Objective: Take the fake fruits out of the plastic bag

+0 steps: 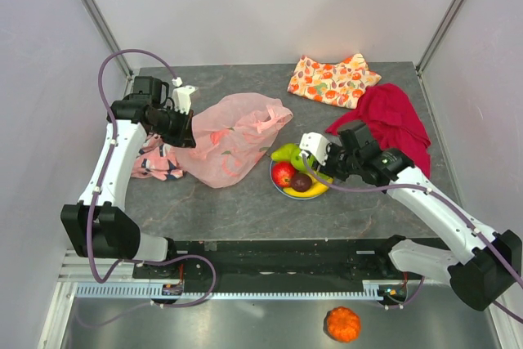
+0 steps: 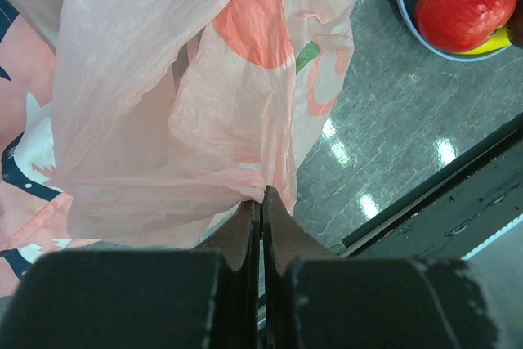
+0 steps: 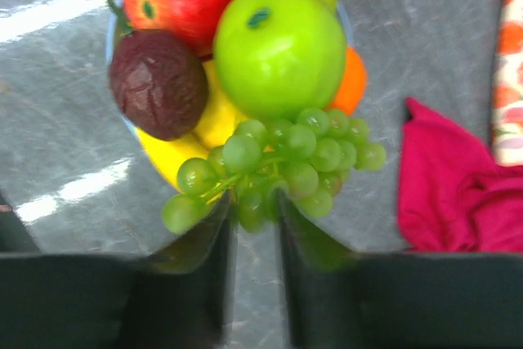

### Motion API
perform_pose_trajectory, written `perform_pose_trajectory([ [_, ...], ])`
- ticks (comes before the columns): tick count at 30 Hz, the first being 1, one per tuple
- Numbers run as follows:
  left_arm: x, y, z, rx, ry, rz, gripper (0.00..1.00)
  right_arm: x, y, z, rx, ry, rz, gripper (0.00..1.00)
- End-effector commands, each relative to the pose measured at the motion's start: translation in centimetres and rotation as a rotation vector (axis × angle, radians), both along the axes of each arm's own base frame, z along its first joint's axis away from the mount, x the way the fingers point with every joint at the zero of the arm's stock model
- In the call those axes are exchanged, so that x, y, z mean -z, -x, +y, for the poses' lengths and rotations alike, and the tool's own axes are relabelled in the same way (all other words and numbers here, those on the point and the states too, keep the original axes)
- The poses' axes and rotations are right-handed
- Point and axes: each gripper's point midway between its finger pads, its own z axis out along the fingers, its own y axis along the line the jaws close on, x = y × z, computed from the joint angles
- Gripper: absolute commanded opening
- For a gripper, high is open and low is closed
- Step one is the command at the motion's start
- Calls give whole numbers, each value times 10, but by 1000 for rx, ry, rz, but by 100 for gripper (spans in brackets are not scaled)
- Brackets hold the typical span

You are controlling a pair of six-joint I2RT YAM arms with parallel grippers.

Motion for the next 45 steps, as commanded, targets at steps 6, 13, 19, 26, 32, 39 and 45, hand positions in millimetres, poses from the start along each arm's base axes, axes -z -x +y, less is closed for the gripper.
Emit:
perform_pose_trajectory([
  [6,-6,-2,0,-4,6,-23,2,-2,8,-7,14,52,15,67],
  [13,-6,-2,-1,-3,11,-21,2,-30,-7,-6,84,7,-54,70],
  [19,-4,-5,-2,-6,18,-14,7,-60,-4,3,6,-47,-113,74],
  [26,-15,-16,-5,-23,37,-29,81,-46,47,72,-324,-161,82,85],
  [32,-44,-18,3,-85,35,-117,96,-43,75,159,-487,-244,145,89],
  [39,-82,-34,12,-164,122,-196,97,4,122,226,-590,-207,292,92],
  [45,-91,-22,22,-192,116,-240,97,37,152,255,-690,-126,348,95],
])
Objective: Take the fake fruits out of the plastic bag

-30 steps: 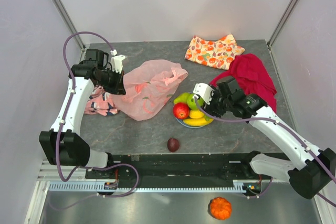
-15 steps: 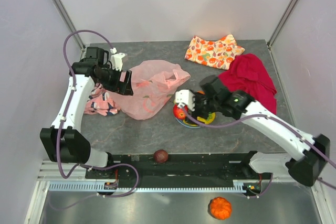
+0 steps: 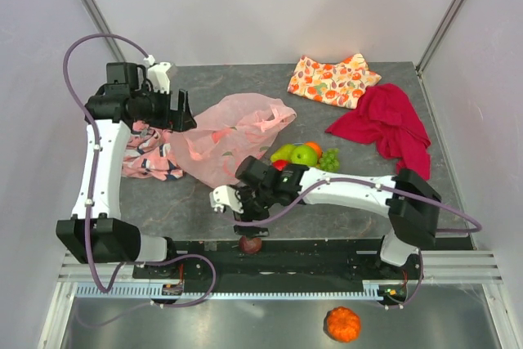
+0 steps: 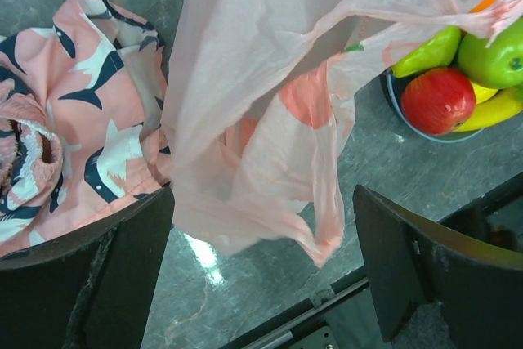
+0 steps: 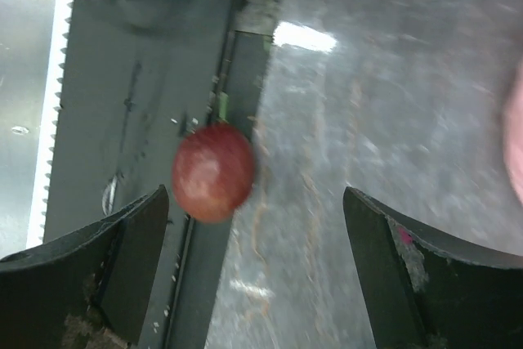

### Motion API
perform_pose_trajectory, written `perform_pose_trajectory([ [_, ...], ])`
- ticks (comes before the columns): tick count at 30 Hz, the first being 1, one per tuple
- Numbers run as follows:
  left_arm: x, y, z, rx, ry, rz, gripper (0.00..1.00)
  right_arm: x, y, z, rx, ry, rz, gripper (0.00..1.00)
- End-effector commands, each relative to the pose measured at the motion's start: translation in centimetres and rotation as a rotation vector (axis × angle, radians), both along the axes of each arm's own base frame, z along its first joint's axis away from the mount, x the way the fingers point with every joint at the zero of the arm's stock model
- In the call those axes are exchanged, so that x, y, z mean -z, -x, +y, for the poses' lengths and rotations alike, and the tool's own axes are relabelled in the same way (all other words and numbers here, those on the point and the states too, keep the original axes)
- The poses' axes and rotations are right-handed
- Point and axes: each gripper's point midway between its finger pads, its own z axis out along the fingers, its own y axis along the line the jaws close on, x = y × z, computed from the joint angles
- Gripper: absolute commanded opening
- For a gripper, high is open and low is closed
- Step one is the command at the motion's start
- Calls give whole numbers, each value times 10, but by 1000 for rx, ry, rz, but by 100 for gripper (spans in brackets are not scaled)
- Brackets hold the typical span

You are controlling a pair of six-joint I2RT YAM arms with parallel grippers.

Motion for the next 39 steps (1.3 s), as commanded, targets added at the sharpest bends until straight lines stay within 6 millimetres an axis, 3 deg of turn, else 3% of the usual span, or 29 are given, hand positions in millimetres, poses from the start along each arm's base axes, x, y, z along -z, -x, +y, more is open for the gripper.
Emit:
perform_pose_trajectory([
  [1,-27,10,1,-25,40,-86,97,0,18,29,-76,-19,17,95],
  [6,-26,22,3,-30,39,-92,98,24,35,26,-104,59,16,95],
  [12,-27,28,5,-36,48,-96,98,42,40,13,-110,137,12,91],
  [16,-26,27,5,-37,55,-89,98,49,40,9,-125,160,6,77],
  [20,-27,26,6,-40,61,-90,98,61,39,7,-130,190,-19,69],
  [21,-26,26,7,-43,63,-86,98,63,39,6,-131,198,-21,65],
  [22,-27,26,6,-39,63,-88,98,64,37,7,-129,201,-24,55],
  [25,-25,27,5,-37,66,-84,98,66,36,5,-131,213,-34,43],
  [27,-24,26,4,-32,74,-80,98,64,35,3,-134,220,-43,37],
  [28,-25,26,4,-31,75,-78,98,61,30,2,-127,224,-68,18],
  [30,-25,25,3,-26,81,-79,98,53,23,-2,-119,229,-100,0],
  [34,-24,24,1,-19,92,-70,98,27,3,-15,-92,220,-125,0],
  [39,-18,27,-3,0,113,-52,97,-25,-25,-39,-32,174,-208,0],
])
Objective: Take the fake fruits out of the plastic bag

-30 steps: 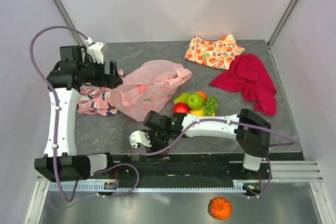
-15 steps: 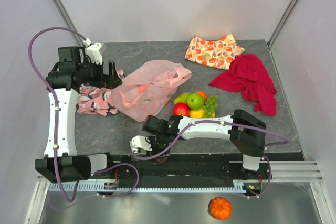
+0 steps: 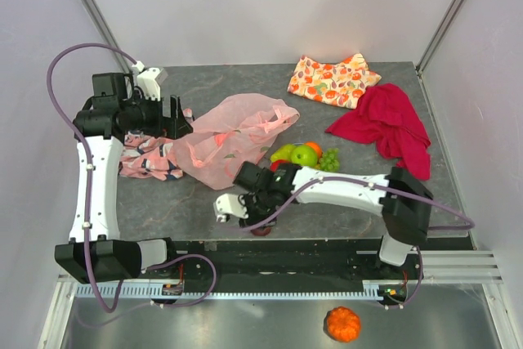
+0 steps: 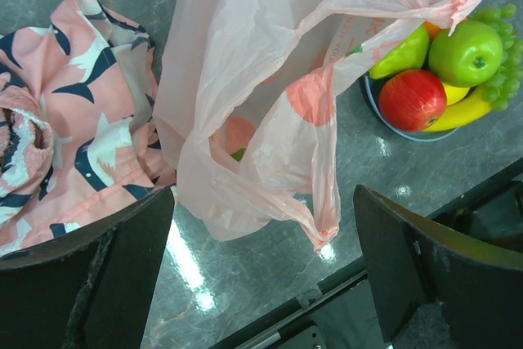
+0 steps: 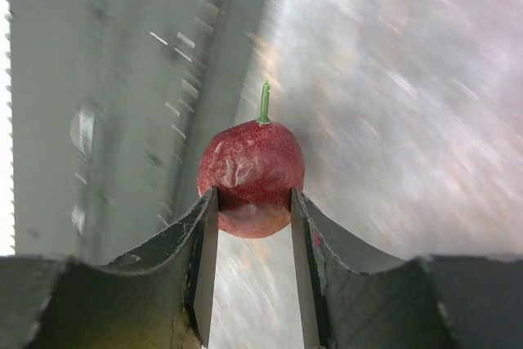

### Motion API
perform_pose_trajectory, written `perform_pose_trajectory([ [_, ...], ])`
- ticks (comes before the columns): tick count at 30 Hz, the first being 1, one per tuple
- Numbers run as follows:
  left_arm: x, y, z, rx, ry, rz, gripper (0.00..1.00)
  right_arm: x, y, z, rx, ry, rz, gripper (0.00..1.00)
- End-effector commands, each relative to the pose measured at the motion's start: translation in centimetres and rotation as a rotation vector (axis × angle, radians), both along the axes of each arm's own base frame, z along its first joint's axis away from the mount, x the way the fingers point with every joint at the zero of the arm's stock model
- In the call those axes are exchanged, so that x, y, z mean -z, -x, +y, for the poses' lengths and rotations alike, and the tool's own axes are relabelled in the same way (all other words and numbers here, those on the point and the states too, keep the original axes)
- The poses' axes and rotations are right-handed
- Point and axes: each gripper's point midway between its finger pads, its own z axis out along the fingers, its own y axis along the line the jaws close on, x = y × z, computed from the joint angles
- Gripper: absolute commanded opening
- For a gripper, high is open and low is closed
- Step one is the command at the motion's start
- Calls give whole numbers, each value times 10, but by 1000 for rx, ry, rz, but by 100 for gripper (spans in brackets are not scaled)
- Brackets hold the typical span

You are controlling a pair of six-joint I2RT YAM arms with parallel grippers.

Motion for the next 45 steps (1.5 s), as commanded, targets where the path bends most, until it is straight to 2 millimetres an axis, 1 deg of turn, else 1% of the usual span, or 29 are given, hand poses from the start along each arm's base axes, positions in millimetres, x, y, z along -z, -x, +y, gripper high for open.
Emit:
perform_pose_trajectory([
  [1,2,1,-8,17,54,12,97,-68,-39,-18,43,-87,-159,0],
  [2,3,1,-8,18,56,15,97,-79,-44,-27,60,-100,-176,0],
  [4,4,1,-8,20,54,16,97,-85,-49,-36,75,-100,-199,0],
  [5,5,0,-7,19,51,19,97,-92,-53,-45,95,-104,-215,0],
  [8,6,-1,-7,19,51,24,97,-99,-67,-68,138,-95,-261,0],
  [9,6,-1,-7,20,52,26,97,-93,-69,-76,139,-75,-272,0],
  [13,7,-7,-7,22,56,38,97,-86,-96,-106,153,-8,-376,0],
  [20,9,-13,-6,25,58,50,97,-77,-116,-119,156,33,-445,0],
  [22,11,-12,-7,29,61,58,97,-78,-113,-119,153,24,-421,0],
  [23,12,-12,-7,26,62,60,97,-80,-106,-117,123,7,-401,3],
  [24,14,-12,-7,26,62,66,97,-82,-92,-108,85,-51,-334,12],
  [25,15,-12,-7,24,61,67,97,-85,-85,-103,76,-87,-309,23],
  [26,16,-13,-6,21,61,67,97,-87,-79,-95,73,-125,-274,41],
  [27,16,-13,-6,17,62,70,97,-91,-69,-84,134,-174,-195,48],
  [28,17,-15,-4,4,58,72,98,-90,-67,-69,165,-208,-143,55],
  [29,15,-17,-3,-2,52,64,98,-97,-63,-57,175,-241,-89,63],
  [30,14,-19,-2,-9,48,64,98,-96,-48,-46,159,-261,6,70],
  [31,10,-24,2,-26,32,52,98,-91,-37,-30,111,-269,21,82],
  [33,9,-30,4,-36,23,50,98,-84,-24,-18,-20,-293,-18,87],
  [34,8,-31,5,-38,20,47,98,-76,-17,-7,-63,-293,-19,89],
  [35,6,-32,5,-40,22,45,98,-78,-17,2,-79,-307,-17,91],
  [36,3,-32,5,-40,23,37,98,-75,-16,9,-83,-309,2,97],
  [37,2,-32,5,-40,23,32,98,-66,-11,24,-62,-310,68,98],
  [38,0,-32,6,-43,20,25,98,-69,-11,37,-54,-332,88,98],
  [39,-1,-32,6,-45,17,20,98,-62,-3,55,-59,-345,114,98],
  [41,-3,-30,7,-47,12,11,98,-62,10,72,-66,-360,157,98],
  [42,-3,-28,7,-47,12,12,98,-53,26,81,-105,-349,166,98],
  [44,-4,-26,6,-46,13,7,98,-45,34,91,-124,-340,147,98],
  [45,-6,-23,6,-45,14,1,98,-34,42,95,-141,-316,150,98],
])
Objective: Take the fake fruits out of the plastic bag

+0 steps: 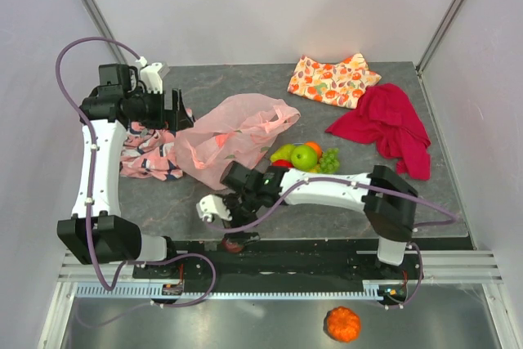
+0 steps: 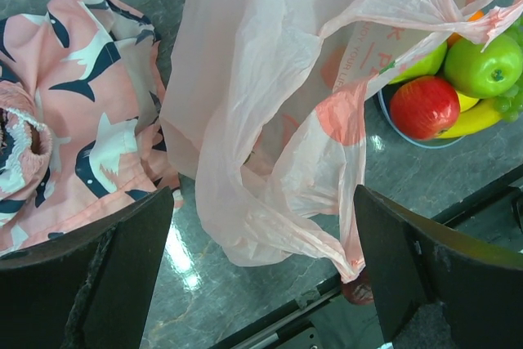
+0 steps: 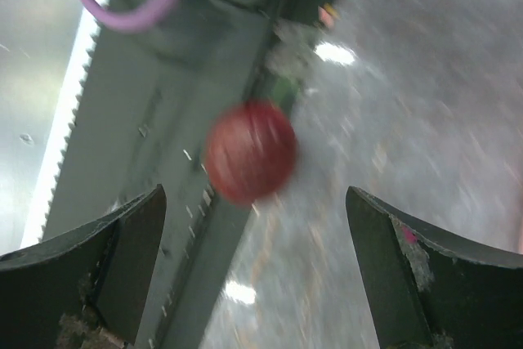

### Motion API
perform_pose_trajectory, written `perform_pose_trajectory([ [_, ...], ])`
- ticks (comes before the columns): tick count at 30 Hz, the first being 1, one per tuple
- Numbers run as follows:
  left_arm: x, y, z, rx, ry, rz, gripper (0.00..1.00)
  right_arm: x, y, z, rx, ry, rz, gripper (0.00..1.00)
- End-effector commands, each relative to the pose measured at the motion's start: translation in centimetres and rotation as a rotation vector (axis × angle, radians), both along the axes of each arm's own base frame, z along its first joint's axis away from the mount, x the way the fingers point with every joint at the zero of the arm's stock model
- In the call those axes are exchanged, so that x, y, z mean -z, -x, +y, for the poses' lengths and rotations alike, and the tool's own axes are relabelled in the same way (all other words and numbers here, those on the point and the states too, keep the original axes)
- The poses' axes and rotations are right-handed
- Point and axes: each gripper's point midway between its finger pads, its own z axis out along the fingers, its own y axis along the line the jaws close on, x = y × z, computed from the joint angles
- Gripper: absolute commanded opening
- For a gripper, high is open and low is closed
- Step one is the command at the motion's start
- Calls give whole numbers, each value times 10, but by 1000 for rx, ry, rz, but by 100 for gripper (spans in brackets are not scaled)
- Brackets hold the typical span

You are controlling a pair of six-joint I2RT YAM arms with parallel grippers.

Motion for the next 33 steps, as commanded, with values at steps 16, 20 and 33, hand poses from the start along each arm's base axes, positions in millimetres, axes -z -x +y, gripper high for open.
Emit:
perform_pose_trajectory([
  [16,-32,6,-4,-8,28,-101,98,55,11,35,32,76,-164,82],
  [20,-31,6,-6,-1,38,-93,98,63,-1,33,42,99,-232,80],
  [33,-31,-3,-10,20,69,-81,98,-26,-46,-31,57,123,-396,25],
])
